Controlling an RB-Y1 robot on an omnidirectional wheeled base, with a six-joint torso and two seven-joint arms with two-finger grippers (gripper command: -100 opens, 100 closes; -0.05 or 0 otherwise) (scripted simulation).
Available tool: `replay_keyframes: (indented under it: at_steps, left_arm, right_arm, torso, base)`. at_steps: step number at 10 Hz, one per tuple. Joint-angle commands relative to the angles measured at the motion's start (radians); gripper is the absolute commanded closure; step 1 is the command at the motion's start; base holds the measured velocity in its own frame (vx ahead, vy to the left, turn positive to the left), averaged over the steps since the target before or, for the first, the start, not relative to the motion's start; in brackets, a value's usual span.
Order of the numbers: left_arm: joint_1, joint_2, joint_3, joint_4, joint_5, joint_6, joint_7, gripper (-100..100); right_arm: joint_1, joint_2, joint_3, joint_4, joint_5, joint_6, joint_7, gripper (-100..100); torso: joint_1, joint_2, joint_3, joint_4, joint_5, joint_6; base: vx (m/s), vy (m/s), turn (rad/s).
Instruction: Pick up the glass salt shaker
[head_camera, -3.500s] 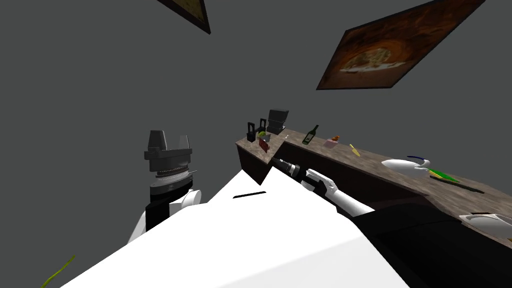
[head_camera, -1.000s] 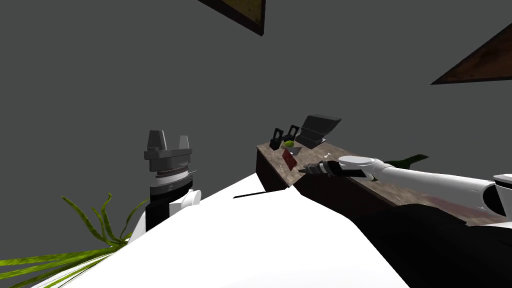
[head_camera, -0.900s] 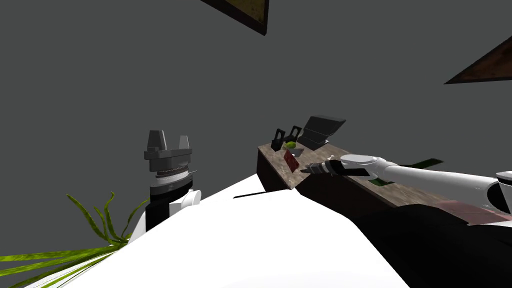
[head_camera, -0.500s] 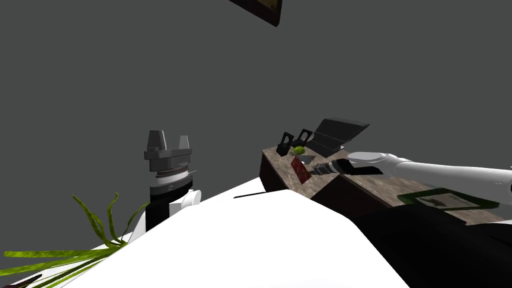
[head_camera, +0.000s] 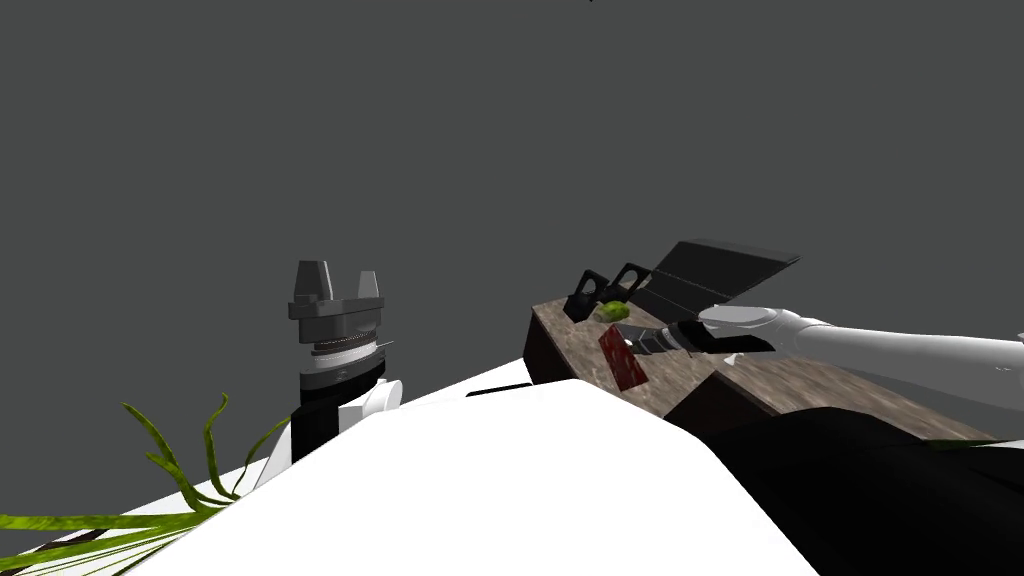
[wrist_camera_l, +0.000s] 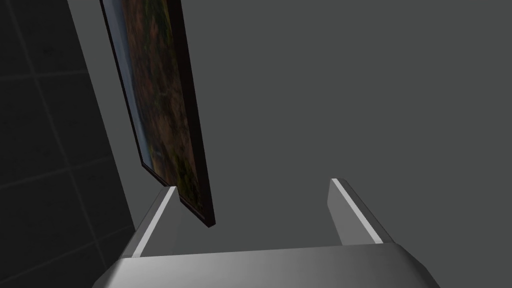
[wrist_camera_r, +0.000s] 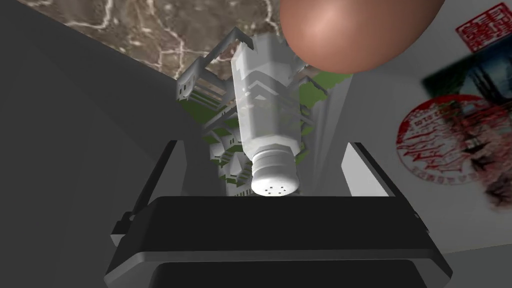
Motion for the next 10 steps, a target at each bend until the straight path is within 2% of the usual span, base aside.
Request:
replay_keyframes:
  at_steps: [1,2,3,7,8,9,10]
  left_arm:
    - [0.0,0.0,0.0,0.0,0.0,0.0,0.0,0]
    - [0.0,0.0,0.0,0.0,0.0,0.0,0.0,0]
    - [0.0,0.0,0.0,0.0,0.0,0.0,0.0,0]
    - [0.0,0.0,0.0,0.0,0.0,0.0,0.0,0]
    - [0.0,0.0,0.0,0.0,0.0,0.0,0.0,0]
    - [0.0,0.0,0.0,0.0,0.0,0.0,0.0,0]
    - [0.0,0.0,0.0,0.0,0.0,0.0,0.0,0]
  right_arm:
    - [0.006,0.032,0.004,0.014,0.005,0.017,0.017,-100]
    - [-0.006,0.026,0.004,0.014,0.015,0.006,0.003,-100]
    - [-0.006,0.028,0.005,0.016,0.017,0.007,0.003,100]
    - [-0.007,0.027,0.004,0.013,0.016,0.003,0.003,100]
    - [-0.007,0.027,0.004,0.014,0.016,0.003,0.003,0]
    - [0.001,-0.004,0.0,-0.002,-0.002,0.0,0.001,100]
    - [0.0,-0.017,-0.002,-0.008,-0.005,-0.005,-0.004,100]
  torso:
    - [0.0,0.0,0.0,0.0,0.0,0.0]
    - [0.0,0.001,0.0,0.0,-0.001,0.0]
    - [0.0,0.0,0.0,0.0,-0.001,-0.001]
    - [-0.01,-0.004,-0.003,-0.002,-0.006,-0.002]
    - [-0.011,-0.005,-0.003,-0.002,-0.006,-0.002]
    - [-0.011,-0.005,-0.004,-0.002,-0.006,-0.002]
    - [-0.012,-0.004,-0.003,-0.002,-0.005,-0.001]
  base:
    - [0.011,0.012,0.068]
    - [0.0,0.0,0.0]
    - [0.0,0.0,0.0]
    - [-0.002,0.005,-0.001]
    - [0.0,0.0,0.0]
    - [-0.004,-0.012,-0.063]
    - [-0.006,-0.021,-0.071]
